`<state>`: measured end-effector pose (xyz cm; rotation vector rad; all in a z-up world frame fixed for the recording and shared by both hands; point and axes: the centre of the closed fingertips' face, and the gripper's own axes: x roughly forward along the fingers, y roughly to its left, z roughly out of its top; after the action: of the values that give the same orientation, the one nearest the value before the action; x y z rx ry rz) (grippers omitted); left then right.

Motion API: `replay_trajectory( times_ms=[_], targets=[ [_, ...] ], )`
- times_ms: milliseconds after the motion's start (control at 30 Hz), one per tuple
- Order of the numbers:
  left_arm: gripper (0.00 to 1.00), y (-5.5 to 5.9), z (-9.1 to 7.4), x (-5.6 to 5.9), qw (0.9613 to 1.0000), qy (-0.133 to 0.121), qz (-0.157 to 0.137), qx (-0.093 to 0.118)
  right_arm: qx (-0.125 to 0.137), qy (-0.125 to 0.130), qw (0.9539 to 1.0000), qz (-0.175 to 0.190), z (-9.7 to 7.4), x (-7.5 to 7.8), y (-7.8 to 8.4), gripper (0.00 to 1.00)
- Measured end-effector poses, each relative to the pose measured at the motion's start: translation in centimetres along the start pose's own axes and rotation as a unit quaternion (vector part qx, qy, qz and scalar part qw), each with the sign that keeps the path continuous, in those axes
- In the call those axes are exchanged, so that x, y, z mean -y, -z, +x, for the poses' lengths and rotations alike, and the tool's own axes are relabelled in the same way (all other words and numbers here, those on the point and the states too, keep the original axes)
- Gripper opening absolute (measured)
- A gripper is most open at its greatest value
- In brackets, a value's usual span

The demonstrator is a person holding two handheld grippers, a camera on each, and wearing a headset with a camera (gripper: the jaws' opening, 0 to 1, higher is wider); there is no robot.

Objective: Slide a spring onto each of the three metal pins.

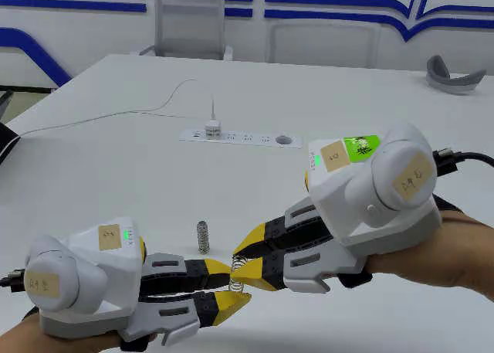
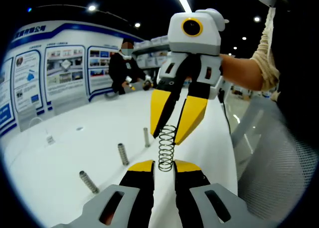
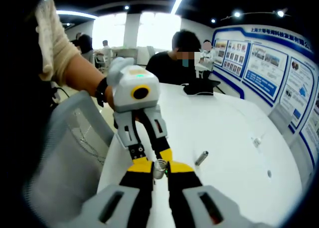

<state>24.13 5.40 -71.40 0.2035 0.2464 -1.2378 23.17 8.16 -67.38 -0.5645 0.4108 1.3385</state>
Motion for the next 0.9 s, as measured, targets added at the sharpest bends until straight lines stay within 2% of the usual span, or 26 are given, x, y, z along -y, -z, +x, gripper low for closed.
replay_trajectory(
  times_ms=[500, 900],
  targets=[
    [0.25, 0.0, -0.5, -0.8, 0.9999, -0.015, -0.008, -0.001, -0.005, 0.014, 0.9999, 0.008, -1.0, 0.8, 0.8, 0.12],
    [0.36, 0.4, -1.0, -1.3, 0.9994, -0.027, -0.019, -0.002, -0.017, 0.040, 0.9988, 0.021, -2.5, 2.1, 2.3, 0.12]
  ],
)
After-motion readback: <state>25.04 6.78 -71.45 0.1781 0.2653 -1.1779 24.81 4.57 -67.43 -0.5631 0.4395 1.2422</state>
